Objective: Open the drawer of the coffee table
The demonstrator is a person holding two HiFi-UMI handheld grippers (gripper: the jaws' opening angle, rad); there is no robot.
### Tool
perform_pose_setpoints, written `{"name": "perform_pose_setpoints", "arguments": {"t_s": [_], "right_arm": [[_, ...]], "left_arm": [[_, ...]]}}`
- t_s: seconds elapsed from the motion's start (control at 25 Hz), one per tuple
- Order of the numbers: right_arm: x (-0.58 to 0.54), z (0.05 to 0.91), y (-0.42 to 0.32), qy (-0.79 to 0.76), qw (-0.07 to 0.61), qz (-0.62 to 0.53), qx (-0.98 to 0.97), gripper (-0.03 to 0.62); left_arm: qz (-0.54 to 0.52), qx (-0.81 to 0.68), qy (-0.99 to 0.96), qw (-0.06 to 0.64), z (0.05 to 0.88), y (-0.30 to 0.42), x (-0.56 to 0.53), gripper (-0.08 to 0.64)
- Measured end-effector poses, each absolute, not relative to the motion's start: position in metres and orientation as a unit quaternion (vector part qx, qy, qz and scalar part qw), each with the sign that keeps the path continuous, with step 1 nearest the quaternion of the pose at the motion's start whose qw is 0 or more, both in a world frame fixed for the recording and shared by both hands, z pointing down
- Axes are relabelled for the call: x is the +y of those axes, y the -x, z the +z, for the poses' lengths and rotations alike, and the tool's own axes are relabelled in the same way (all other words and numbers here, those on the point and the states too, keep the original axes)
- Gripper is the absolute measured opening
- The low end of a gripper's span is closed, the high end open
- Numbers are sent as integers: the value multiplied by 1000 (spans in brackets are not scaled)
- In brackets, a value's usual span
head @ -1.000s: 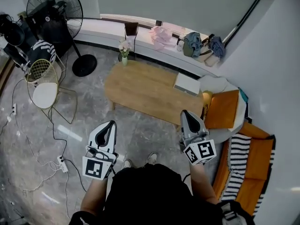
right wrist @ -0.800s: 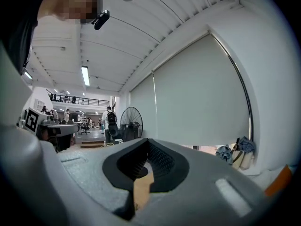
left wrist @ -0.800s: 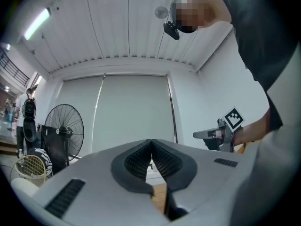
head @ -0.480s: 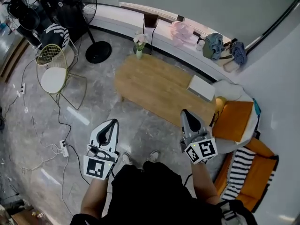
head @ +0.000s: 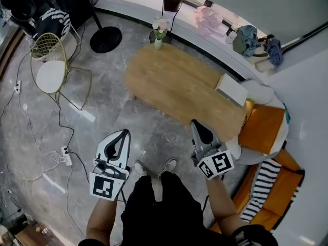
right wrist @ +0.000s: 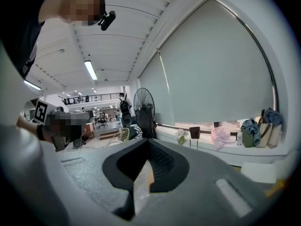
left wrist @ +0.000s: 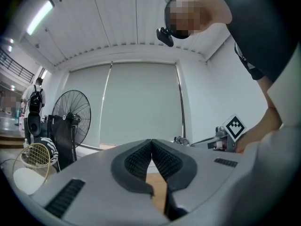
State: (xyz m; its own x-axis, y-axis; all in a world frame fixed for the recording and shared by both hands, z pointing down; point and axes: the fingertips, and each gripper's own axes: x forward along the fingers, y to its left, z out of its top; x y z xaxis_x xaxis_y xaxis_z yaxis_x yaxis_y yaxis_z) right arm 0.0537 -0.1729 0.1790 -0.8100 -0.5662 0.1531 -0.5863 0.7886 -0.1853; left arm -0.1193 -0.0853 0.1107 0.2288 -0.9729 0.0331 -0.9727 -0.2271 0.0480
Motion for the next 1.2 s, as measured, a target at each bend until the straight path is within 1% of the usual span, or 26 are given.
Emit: {"name": "perform_pose_setpoints", "arguments": {"t_s": [0.28, 0.36, 0.56, 0.72, 0.88, 1.04, 1.2], "right_arm": [[-158, 301, 7, -256, 43, 148, -954, 6], [-157, 341, 21, -239, 49, 156, -957, 20], [-152, 437, 29, -221, 50, 178, -958, 28], [-156, 517, 34, -205, 59, 170, -962, 49], [-173, 593, 44, -204, 61, 145, -966, 75], [-188, 656, 59, -191, 43, 140, -971, 109], [-206, 713, 71, -189, 21, 149, -970, 181]], "left_arm": [[-4, -602, -797, 49, 218, 144, -107, 8], [-17, -604, -795, 57, 249, 147, -113, 8], [-32, -596, -801, 56, 328, 135, -119, 8], [-28, -589, -807, 43, 399, 133, -130, 8], [5, -575, -818, 25, 470, 136, -133, 8], [42, -558, -829, 5, 537, 141, -137, 8], [24, -549, -835, -16, 590, 145, -153, 8]]}}
